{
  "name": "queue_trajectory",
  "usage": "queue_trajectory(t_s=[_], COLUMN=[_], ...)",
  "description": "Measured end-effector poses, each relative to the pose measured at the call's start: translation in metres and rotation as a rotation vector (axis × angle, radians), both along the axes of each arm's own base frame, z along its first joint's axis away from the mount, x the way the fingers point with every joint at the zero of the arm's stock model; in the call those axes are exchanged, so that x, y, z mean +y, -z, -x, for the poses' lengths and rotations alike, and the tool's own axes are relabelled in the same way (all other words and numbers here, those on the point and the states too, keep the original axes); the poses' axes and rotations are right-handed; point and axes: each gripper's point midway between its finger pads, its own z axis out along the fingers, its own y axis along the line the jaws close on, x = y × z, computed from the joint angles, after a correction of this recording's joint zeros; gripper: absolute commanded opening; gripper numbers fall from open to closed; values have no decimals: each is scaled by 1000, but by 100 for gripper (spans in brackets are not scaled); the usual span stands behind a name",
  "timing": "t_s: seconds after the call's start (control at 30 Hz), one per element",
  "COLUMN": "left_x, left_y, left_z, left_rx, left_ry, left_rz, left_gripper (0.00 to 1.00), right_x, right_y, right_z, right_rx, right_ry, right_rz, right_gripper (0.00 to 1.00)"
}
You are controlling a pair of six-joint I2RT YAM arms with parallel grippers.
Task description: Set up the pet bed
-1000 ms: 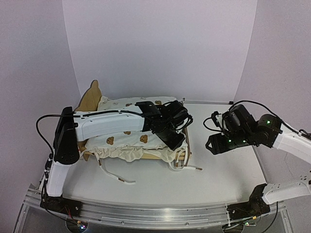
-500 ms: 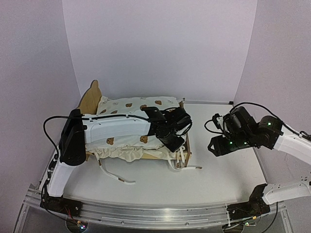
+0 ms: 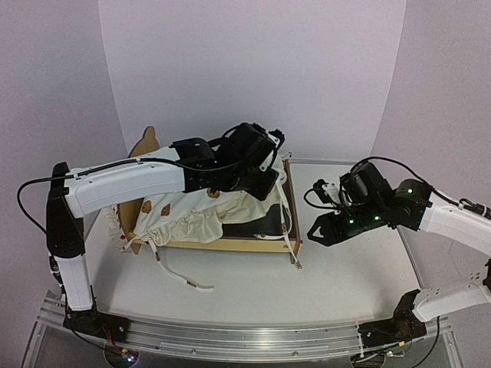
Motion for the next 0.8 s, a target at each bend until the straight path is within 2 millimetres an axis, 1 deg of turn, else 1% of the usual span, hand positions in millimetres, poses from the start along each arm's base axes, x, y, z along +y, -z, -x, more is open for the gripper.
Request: queue_trajectory(t_s=[0.07, 0.13, 0.2, 0.3, 0.47, 0.6, 0.7, 0.77, 0.8], left_x=[4, 7, 8, 9, 9, 9, 8, 9, 9], left_y=[-11, -15, -14, -8, -8, -8, -8, -8, -8], left_z=[-5, -9, -13, -13, -13, -14, -14, -13, -13], left_rx=[-16, -22, -23, -17, -19, -20, -20, -21, -22], left_ry=[-17, -32, -44, -46, -46, -46, -46, -46, -46], left_rz=[29, 46, 51, 43, 46, 48, 48, 50, 52], left_gripper=[0, 0, 0, 0, 0, 0, 0, 0, 0], right_x=[15, 27, 37, 48, 64, 70, 73, 74, 75], right_y=[-3, -5, -6, -3, 4, 8, 9, 9, 9], right_z=[-3, -7, -15, -27, -44, -53, -58, -59, -60], right_rx=[-1, -8, -26, -49, -66, -78, -84, -88, -90], right_ry=[-36, -57, -66, -67, -62, -58, -52, -52, -52], right_rz=[-48, -83, -105, -114, -116, -113, -112, -111, -113], right_gripper=[46, 47, 46, 43, 40, 31, 18, 7, 3])
